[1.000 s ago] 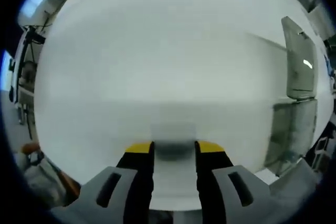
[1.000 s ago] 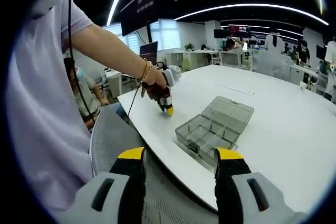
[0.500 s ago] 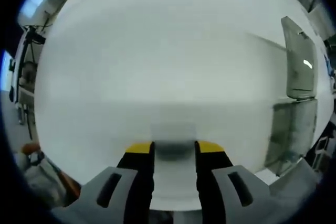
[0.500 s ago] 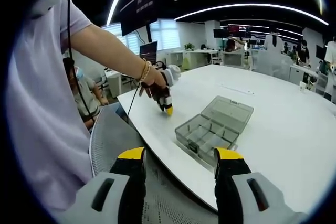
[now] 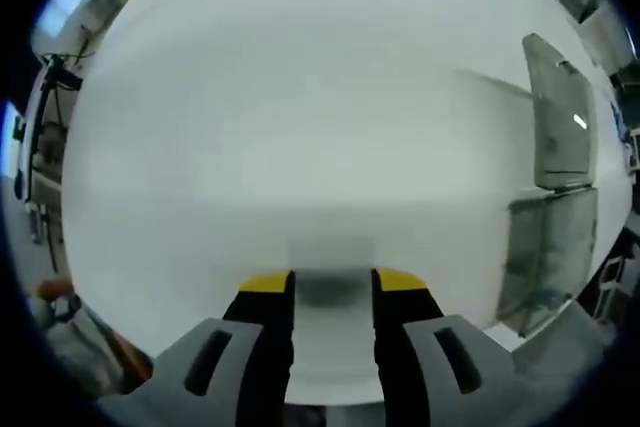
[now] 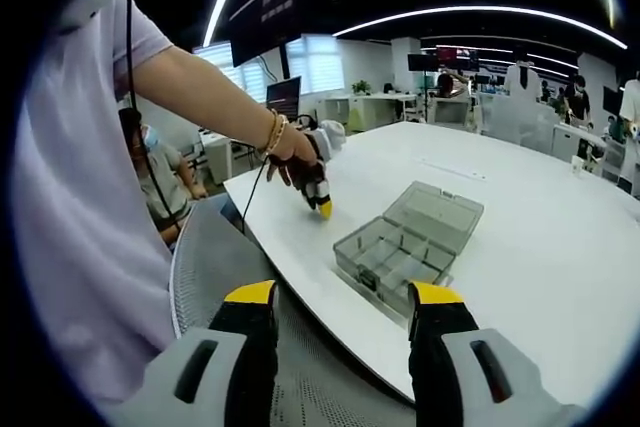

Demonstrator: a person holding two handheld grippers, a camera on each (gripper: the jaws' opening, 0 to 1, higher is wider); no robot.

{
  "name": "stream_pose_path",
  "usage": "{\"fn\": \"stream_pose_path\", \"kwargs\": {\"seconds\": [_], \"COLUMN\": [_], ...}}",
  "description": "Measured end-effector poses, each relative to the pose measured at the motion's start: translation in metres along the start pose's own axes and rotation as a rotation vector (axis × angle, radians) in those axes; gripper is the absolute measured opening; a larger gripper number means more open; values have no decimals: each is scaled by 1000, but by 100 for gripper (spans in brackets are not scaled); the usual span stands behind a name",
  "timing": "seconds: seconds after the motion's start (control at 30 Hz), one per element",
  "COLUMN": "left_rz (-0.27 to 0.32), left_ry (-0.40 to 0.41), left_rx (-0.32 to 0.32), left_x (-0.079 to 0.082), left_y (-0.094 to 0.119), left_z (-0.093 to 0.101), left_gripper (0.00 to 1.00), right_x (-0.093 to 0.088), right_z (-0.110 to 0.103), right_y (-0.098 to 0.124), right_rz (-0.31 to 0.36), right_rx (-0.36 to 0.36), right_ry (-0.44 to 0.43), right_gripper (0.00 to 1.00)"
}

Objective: Insert the divider into the dual guide fixture by aligning both edges with the guide slots and pushing it downward to the bottom, including one-sided entry, uneven engagement, binding, and posture correction.

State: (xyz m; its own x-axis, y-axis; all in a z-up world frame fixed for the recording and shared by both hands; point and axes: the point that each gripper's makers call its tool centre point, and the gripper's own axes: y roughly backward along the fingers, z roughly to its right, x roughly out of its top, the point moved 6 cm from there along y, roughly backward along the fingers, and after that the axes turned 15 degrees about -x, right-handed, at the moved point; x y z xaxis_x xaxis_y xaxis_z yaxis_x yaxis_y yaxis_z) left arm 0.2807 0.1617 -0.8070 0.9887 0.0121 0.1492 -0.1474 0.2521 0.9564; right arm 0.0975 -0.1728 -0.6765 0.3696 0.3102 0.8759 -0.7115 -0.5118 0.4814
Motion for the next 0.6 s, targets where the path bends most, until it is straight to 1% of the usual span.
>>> {"fn": "stream_pose_path", "kwargs": {"seconds": [0.3, 0.43, 0.6], "left_rz": [30, 50, 87], "left_ry": [-1, -12, -33], "left_rx": [-21, -38, -88], "left_x": [6, 8, 12], "left_y": [7, 10, 12], "left_z": [-10, -9, -4], "left_gripper": [28, 28, 28], "right_x": [-1, -1, -1], "right_z": [-1, -1, -1], "right_y": [-1, -1, -2], "right_rz": [-8, -12, -17], "right_rx": [-1, -6, -12], "right_ry": [13, 16, 21], "right_gripper": [48, 48, 48]}}
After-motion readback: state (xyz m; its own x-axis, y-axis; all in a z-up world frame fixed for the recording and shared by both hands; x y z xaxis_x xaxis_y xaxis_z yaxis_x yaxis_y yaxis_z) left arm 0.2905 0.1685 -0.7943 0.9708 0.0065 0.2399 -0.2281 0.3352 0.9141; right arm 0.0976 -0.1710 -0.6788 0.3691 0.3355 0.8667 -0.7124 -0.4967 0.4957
